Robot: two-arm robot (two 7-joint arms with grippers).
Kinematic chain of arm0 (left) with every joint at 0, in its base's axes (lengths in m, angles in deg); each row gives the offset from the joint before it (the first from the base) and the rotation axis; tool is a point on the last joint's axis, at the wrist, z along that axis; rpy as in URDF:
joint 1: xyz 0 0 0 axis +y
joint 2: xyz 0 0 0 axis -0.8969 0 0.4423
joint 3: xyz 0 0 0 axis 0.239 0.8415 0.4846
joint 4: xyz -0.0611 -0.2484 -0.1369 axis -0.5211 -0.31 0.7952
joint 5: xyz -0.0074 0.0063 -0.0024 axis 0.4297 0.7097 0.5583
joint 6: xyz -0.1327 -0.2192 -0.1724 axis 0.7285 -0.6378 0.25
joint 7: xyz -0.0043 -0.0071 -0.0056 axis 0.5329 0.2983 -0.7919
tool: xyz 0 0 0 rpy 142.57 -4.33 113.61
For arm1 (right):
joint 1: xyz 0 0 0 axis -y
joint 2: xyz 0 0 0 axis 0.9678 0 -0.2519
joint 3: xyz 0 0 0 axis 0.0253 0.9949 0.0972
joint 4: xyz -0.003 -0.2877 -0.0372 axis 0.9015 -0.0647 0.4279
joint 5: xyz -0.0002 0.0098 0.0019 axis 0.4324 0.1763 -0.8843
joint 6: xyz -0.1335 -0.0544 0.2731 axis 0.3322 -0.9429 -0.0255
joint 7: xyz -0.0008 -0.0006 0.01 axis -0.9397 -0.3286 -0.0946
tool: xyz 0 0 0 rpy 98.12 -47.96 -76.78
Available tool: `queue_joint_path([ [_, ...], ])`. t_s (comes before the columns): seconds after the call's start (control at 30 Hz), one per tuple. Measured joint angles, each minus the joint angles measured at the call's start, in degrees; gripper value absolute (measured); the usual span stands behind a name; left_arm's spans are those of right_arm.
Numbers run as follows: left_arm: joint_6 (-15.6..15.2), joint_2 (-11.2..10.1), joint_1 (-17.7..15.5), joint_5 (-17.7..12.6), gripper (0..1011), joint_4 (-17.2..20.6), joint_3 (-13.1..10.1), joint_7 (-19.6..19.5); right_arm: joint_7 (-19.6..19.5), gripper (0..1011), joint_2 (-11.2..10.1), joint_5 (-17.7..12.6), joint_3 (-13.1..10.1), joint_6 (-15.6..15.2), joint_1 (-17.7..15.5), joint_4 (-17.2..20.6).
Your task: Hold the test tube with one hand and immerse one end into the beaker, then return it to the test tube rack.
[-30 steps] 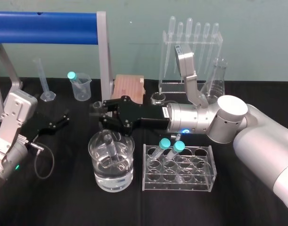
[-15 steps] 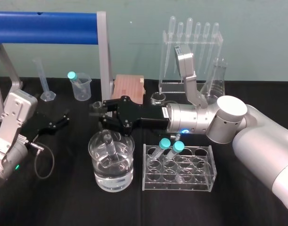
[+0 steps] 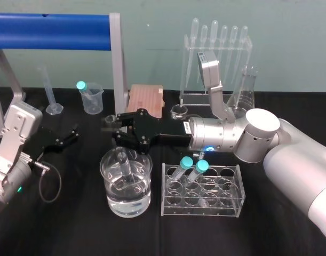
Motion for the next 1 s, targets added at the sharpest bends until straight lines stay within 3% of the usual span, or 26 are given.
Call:
queue_joint_path([
  [1.0,0.0,0.0,0.0,0.0,1000,0.0,0.0,0.0,0.0,228,0.0,0.0,0.0,-0.1,0.0,0.0],
])
